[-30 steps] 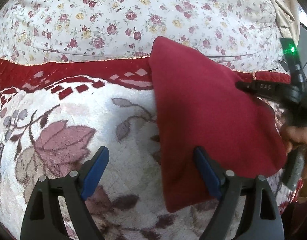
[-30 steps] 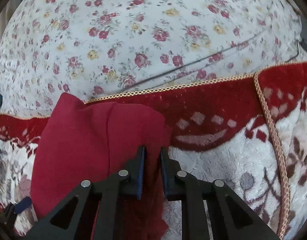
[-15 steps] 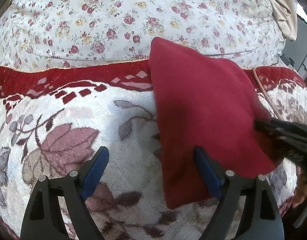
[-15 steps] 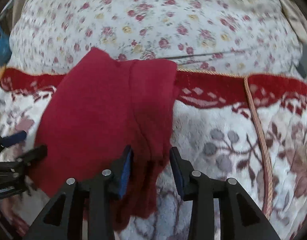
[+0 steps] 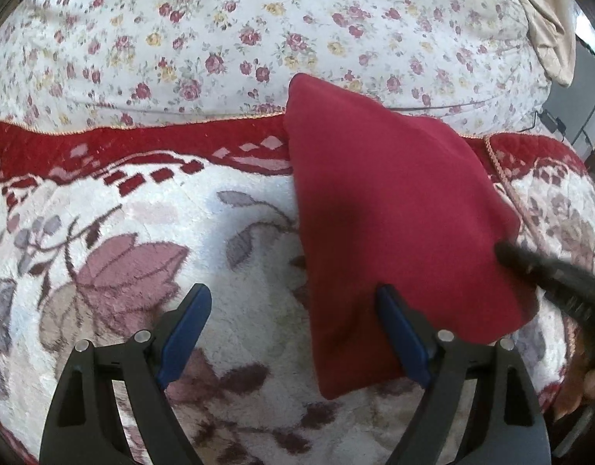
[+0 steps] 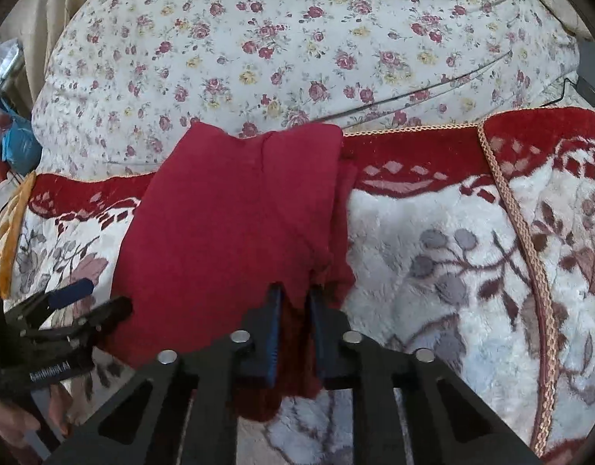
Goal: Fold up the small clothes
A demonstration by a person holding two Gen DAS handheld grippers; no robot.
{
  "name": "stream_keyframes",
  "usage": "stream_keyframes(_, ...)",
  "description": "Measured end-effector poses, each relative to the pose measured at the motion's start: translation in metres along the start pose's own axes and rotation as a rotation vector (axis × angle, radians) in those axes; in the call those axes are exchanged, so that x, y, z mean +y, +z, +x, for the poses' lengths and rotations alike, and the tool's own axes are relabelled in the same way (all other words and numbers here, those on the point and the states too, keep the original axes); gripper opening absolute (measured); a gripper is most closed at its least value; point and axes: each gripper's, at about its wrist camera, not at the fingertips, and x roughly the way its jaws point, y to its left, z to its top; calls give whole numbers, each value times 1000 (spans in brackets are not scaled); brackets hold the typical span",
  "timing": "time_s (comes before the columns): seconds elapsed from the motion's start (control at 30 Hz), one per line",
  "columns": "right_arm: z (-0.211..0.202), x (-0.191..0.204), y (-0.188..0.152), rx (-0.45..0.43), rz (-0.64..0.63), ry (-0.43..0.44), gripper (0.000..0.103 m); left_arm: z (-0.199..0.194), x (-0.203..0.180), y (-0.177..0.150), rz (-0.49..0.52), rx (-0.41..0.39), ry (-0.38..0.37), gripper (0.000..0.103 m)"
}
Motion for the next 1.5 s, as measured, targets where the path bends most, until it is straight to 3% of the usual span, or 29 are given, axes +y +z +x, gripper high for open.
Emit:
stream_keyframes(0.1, -3, 2, -1, -1, -7, 10, 15, 2, 0, 1, -16, 11, -7, 87)
stream_keyframes(0.13, -9, -1, 2, -15, 30, 40, 24, 1, 1, 1, -19, 8, -8, 87)
stream_keyframes(0.17, -13, -4, 3, -30, 62, 52, 36, 0, 1, 0, -17, 4, -7, 87)
stream_keyframes(0.2, -19, -8, 5, -55, 100, 59, 68, -1, 1, 0, -13, 1, -4, 87)
stream_keyframes(0.23, -23, -12, 8, -85, 133, 72, 86, 0, 0, 0, -9, 1, -2, 87)
stream_keyframes(0.27, -24, -16, 12, -107, 167, 82, 86, 0, 0, 0, -9, 1, -1, 87)
stream_keyframes(0.37, -3, -21, 29, -61, 221, 40, 83, 0, 0, -1, -6, 1, 0, 87)
stream_keyframes(0.4, 7, -21, 34, -41, 221, 46, 67, 1, 0, -1, -6, 1, 2, 87)
stream_keyframes(0.43, 17, -20, 36, -6, 209, 72, 37, 1, 0, -1, -8, 1, 2, 87)
stream_keyframes(0.47, 21, -17, 36, 13, 193, 89, 31, 1, 0, -1, -9, 1, 2, 87)
stream_keyframes(0.53, 11, -9, 34, -34, 119, 25, 24, 2, 0, 0, -8, 2, 1, 87)
stream_keyframes(0.6, 2, -1, 29, -66, 53, -50, 24, 3, 0, 0, -8, 3, 0, 88)
stream_keyframes(0.67, 13, -5, 26, -39, 61, -59, 24, 4, -1, 1, -9, 4, 0, 88)
stream_keyframes(0.9, -1, 0, 25, -43, 40, -75, 25, 2, 0, -1, -3, 3, 2, 88)
stream_keyframes(0.97, -10, 1, 24, -60, 47, -87, 31, 1, 0, -1, -6, 1, 5, 88)
stream_keyframes(1.03, -14, 1, 27, -78, 70, -126, 72, 1, -1, -1, -3, -1, 7, 88)
stream_keyframes(1.1, -16, -1, 33, -114, 113, -122, 83, 2, 0, -1, -7, 0, 5, 88)
stream_keyframes(1.2, 0, -2, 44, -88, 136, -99, 83, 3, 0, -1, -11, 1, 3, 88)
stream_keyframes(1.27, 20, -8, 48, -56, 157, -63, 72, 3, 0, -1, -11, 2, 1, 89)
stream_keyframes(1.3, 27, -12, 47, -43, 171, -55, 61, 4, 0, -1, -12, 3, -1, 89)
stream_keyframes(1.37, 36, -28, 41, -44, 244, 2, 65, 4, 1, 0, -13, 6, -16, 89)
stream_keyframes(1.4, 37, -34, 37, -47, 270, 18, 71, 5, 3, 1, -13, 13, -31, 89)
stream_keyframes(1.5, 33, -39, 32, -73, 262, 52, 85, 4, 8, 8, -41, 13, -129, 89)
